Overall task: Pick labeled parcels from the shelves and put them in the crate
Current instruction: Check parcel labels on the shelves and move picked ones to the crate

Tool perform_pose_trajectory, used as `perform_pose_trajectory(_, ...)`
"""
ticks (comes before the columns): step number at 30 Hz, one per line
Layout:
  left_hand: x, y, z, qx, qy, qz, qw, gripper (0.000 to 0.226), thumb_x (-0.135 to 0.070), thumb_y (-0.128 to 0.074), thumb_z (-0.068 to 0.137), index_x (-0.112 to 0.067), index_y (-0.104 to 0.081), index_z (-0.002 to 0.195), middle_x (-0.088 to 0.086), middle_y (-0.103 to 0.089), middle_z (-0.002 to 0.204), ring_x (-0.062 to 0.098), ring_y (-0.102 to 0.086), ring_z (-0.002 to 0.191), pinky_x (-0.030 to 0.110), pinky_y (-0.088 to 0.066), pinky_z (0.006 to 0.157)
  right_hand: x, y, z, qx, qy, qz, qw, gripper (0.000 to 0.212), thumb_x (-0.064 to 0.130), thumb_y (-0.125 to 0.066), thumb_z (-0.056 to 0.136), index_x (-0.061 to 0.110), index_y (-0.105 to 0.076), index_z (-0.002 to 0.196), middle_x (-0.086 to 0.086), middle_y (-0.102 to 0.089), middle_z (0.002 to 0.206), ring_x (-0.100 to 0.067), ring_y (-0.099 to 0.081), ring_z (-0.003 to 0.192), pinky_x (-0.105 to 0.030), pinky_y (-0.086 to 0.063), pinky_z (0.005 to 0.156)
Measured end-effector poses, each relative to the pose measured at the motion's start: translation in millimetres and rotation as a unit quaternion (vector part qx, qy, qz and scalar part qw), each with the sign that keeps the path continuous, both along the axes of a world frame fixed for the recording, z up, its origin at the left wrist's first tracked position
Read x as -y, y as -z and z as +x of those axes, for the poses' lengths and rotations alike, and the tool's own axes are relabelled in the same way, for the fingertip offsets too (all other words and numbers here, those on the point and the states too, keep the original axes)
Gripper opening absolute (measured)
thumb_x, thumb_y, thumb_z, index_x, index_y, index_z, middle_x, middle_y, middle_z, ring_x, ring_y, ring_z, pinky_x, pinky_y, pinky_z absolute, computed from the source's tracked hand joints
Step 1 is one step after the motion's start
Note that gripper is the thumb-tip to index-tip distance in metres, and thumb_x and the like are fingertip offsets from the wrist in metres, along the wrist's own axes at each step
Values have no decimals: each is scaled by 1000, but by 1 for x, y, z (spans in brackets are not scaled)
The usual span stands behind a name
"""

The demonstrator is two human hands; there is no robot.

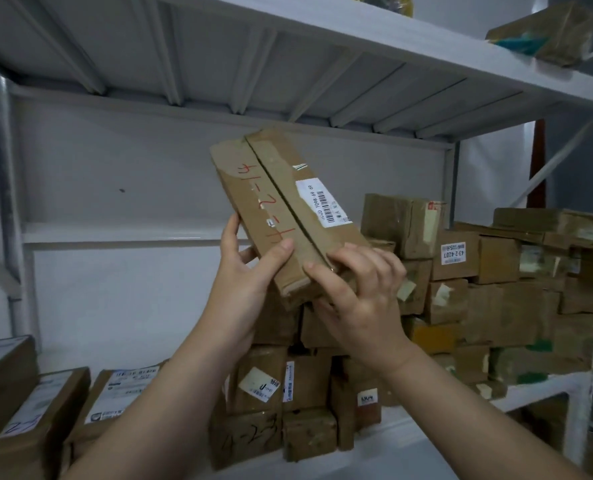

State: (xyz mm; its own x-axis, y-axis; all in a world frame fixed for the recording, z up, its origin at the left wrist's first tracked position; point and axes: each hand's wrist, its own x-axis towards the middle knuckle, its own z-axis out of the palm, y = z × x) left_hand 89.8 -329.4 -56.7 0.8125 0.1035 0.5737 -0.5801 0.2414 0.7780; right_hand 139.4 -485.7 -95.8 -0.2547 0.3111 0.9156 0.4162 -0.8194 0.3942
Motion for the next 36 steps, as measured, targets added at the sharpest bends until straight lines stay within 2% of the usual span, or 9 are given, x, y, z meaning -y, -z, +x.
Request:
perform_pose_trajectory(7, -81, 23, -8, 25, -60, -32, 997, 46, -12, -61, 87, -37, -50, 124, 5, -70, 104, 17, -70, 85, 27, -54, 63, -44, 2, -12, -251, -121, -74, 957, 73, 46, -63, 80, 29, -27, 142, -3, -13, 150, -26, -23, 137, -47, -32, 108)
perform_pose_trajectory(11, -133, 27, -13, 25, -50, -14, 998, 40, -12, -53, 92, -32, -51, 127, -1, -73, 101, 14, -68, 88, 25, -55, 67, -82, -10, -35, -474, -353, 61, 804, 72, 59, -57, 81, 56, -15, 139, 8, -12, 157, -4, -38, 133, -30, -39, 107)
perform_pose_trajectory(14, -163, 31, -18, 29, -35, 25, 999, 39, -19, -55, 87, -34, -55, 122, -3, -72, 104, 14, -68, 91, 24, -55, 72, -114, -21, -41, -545, -471, 182, 669, 74, 46, -60, 86, 40, -16, 145, -1, -44, 144, -7, -63, 108, -31, -54, 92)
perform_pose_trajectory(17, -181, 34, -22, 50, -76, 102, 991, 41, -26, -56, 86, -32, -57, 126, -5, -68, 116, 16, -63, 107, 31, -52, 89, -138, -24, -40, -578, -497, 240, 601, 67, 23, -64, 88, 33, -25, 142, -3, -70, 107, -12, -71, 87, -28, -59, 70)
perform_pose_trajectory(20, -203, 36, -26, 91, -226, 208, 947, 40, -28, -56, 91, -32, -53, 131, -17, -59, 125, 3, -54, 116, 36, -46, 101, -167, -19, -43, -564, -512, 292, 578, 60, 16, -67, 87, 23, -36, 137, -7, -69, 107, -14, -71, 85, -26, -57, 63)
perform_pose_trajectory(24, -229, 47, -32, 206, -388, 487, 755, 69, -67, -45, 83, -36, -33, 143, 1, -22, 153, 21, -23, 139, 48, -23, 112, -201, -11, -48, -537, -543, 353, 540, 52, 18, -71, 83, 23, -40, 125, -8, -64, 117, -20, -69, 99, -40, -59, 78)
perform_pose_trajectory(27, -238, 62, -31, 249, -429, 574, 651, 94, -76, -48, 72, -28, -21, 148, 8, -15, 156, 31, -14, 142, 57, -13, 112, -222, -12, -53, -512, -570, 395, 507, 52, 19, -72, 83, 22, -37, 121, -9, -63, 116, -21, -66, 103, -36, -60, 73)
perform_pose_trajectory(31, -256, 70, -27, 317, -466, 525, 639, 69, -42, -66, 79, -18, -35, 136, 12, -33, 141, 34, -30, 133, 61, -31, 105, -241, -8, -55, -512, -559, 409, 508, 67, 24, -73, 82, 21, -29, 132, -8, -63, 116, -19, -65, 105, -35, -60, 69)
perform_pose_trajectory(36, -268, 63, -36, 346, -431, 524, 648, 58, -45, -56, 80, -15, -43, 127, 13, -52, 133, 32, -41, 128, 52, -34, 105, -244, -7, -56, -507, -562, 398, 517, 91, 38, -77, 69, 31, -23, 142, -1, -63, 122, -17, -65, 105, -45, -60, 71)
